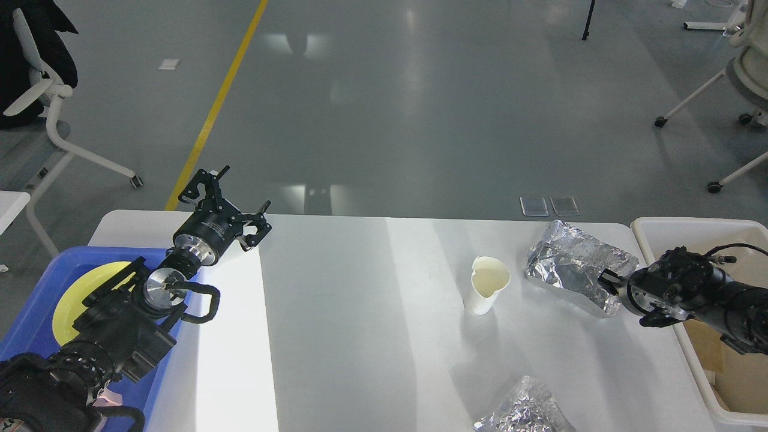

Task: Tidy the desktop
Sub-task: 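Close the right gripper on the foil bag's edge, then lift the foil bag and carry it over the white bin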

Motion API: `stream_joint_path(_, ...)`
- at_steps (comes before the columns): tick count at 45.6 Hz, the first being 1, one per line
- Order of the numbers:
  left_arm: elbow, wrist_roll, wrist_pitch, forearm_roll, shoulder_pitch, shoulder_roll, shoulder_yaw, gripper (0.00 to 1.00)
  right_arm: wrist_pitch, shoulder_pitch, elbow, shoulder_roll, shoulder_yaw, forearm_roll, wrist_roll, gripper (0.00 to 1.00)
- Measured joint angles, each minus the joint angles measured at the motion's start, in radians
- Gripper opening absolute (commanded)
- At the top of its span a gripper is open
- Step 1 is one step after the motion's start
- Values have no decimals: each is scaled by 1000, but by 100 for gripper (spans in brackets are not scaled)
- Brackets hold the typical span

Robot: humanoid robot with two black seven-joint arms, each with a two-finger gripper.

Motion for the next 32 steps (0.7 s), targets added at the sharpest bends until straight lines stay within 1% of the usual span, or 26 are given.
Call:
stream_joint_path(14, 0, 0, 0, 0, 0, 0, 0, 99, 12, 27, 11, -14, 2, 0, 0, 0)
stream_joint_path(17, 0, 0, 0, 0, 0, 0, 0, 99, 25, 73, 18, -44, 1, 0, 0, 0)
stream_joint_path(20, 0, 0, 0, 0, 0, 0, 0, 99, 64, 141, 38, -83, -3, 0, 0, 0)
stream_joint_path(24, 0, 0, 0, 0, 0, 0, 0, 99, 167, 279, 83, -136, -9, -1, 0, 0)
stream_joint_path(27, 0, 0, 0, 0, 0, 0, 0, 99, 275, 404, 126, -178, -12, -2, 0, 0)
stream_joint_path(30, 0, 0, 0, 0, 0, 0, 0, 99, 396, 533, 175, -212, -14, -3, 0, 0)
stream_joint_path(32, 0, 0, 0, 0, 0, 0, 0, 99, 503, 645, 221, -233, -22, -3, 0, 0)
